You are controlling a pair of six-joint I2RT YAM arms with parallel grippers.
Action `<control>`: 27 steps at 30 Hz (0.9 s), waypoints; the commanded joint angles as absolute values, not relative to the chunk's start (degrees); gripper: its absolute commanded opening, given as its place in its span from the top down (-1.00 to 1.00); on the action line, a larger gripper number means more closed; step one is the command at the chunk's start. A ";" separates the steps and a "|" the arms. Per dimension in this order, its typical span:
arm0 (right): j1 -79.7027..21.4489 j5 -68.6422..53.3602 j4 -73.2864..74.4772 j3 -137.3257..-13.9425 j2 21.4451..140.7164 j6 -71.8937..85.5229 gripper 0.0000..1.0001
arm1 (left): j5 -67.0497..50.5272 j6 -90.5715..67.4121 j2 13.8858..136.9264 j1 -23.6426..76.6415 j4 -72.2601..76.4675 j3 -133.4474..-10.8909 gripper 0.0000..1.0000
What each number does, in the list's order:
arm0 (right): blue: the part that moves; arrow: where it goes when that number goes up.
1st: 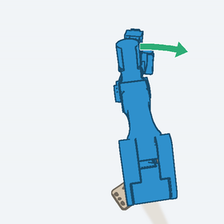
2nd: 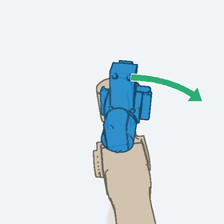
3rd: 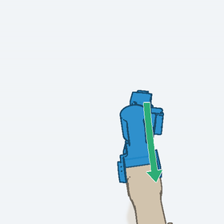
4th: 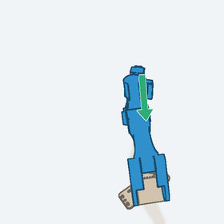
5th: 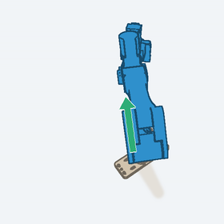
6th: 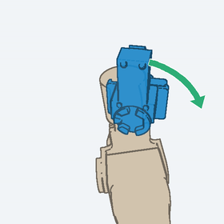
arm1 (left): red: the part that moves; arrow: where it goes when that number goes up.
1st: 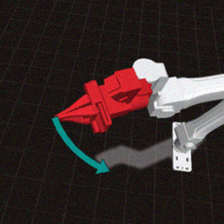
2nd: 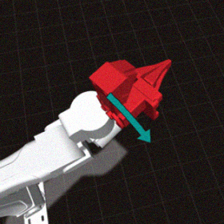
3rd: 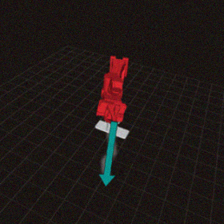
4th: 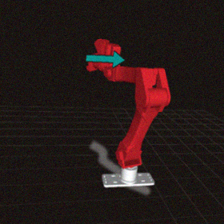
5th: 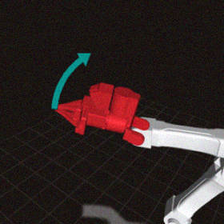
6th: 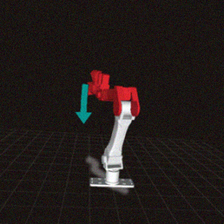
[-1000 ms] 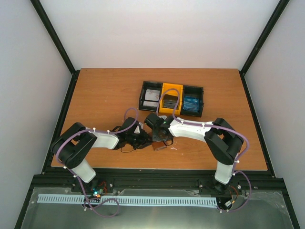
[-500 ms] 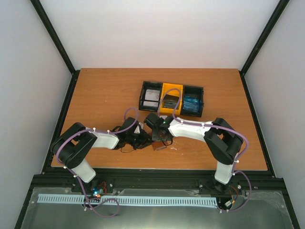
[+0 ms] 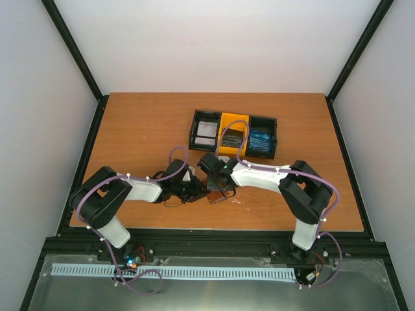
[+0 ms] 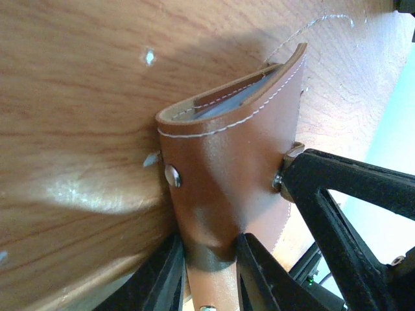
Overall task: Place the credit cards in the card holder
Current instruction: Close the card holder at the center of the board.
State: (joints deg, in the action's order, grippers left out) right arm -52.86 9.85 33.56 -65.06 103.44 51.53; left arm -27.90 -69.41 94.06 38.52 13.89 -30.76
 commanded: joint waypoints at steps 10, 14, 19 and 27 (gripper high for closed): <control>-53.36 2.23 31.46 -65.22 105.58 49.64 0.77 | -20.33 -68.25 99.53 39.20 0.60 -27.69 0.51; -53.35 2.19 31.40 -65.24 104.93 49.68 0.72 | -20.39 -68.29 99.55 39.20 0.60 -27.69 0.51; -53.35 2.35 31.86 -65.69 103.82 49.50 0.61 | -20.28 -68.30 99.36 39.19 0.52 -27.64 0.51; -53.26 4.86 33.53 -66.17 101.70 49.49 0.56 | -20.27 -68.25 99.56 39.18 0.53 -27.68 0.51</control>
State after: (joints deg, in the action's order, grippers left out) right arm -52.47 6.87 33.26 -65.23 103.35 49.10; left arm -27.88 -69.38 94.06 38.52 13.91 -30.76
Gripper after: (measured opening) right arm 0.221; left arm 0.243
